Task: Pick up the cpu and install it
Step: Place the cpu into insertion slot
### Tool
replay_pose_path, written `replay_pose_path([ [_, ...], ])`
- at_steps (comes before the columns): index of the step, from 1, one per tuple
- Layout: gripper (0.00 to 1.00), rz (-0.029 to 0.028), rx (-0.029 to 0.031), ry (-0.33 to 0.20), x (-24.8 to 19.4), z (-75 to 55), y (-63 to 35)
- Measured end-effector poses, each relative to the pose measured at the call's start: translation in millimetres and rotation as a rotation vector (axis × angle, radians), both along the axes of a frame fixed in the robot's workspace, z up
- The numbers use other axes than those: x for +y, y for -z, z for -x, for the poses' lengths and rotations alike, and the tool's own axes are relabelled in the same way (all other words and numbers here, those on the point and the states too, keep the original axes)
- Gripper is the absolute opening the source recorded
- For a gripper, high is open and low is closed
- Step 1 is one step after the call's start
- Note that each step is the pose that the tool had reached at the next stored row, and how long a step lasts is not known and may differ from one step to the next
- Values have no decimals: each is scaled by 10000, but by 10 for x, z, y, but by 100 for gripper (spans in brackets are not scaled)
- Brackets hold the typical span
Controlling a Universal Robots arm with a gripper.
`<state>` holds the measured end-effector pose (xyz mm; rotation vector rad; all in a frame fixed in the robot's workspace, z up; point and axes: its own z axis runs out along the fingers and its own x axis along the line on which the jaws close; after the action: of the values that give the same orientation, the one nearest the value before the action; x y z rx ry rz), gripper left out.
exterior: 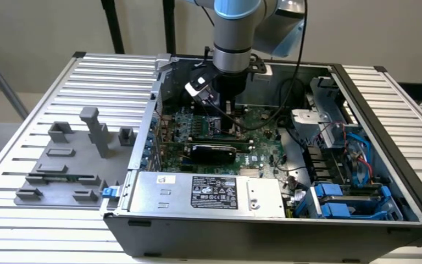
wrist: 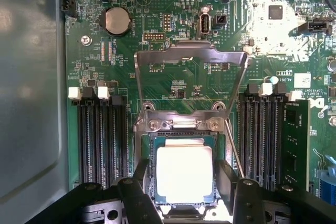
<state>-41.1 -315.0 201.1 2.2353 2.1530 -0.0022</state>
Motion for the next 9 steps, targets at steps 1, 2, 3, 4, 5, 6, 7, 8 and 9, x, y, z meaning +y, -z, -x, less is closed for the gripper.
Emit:
replay_pose_path([
  [1, 62, -3, -2, 0, 0, 0, -13],
  [2, 62, -2, 0, 0, 0, 0, -26],
  [3, 62, -2, -1, -1, 0, 0, -35],
  [4, 62, -1, 0, 0, 0, 0, -43],
  [5, 62, -1, 1, -1, 0, 0, -49],
  [6, 60, -2, 0, -1, 0, 0, -55],
  [7, 54, -1, 1, -1, 0, 0, -61],
  [8, 47, -2, 0, -1, 0, 0, -65],
  [9, 47, -2, 0, 0, 0, 0, -70],
])
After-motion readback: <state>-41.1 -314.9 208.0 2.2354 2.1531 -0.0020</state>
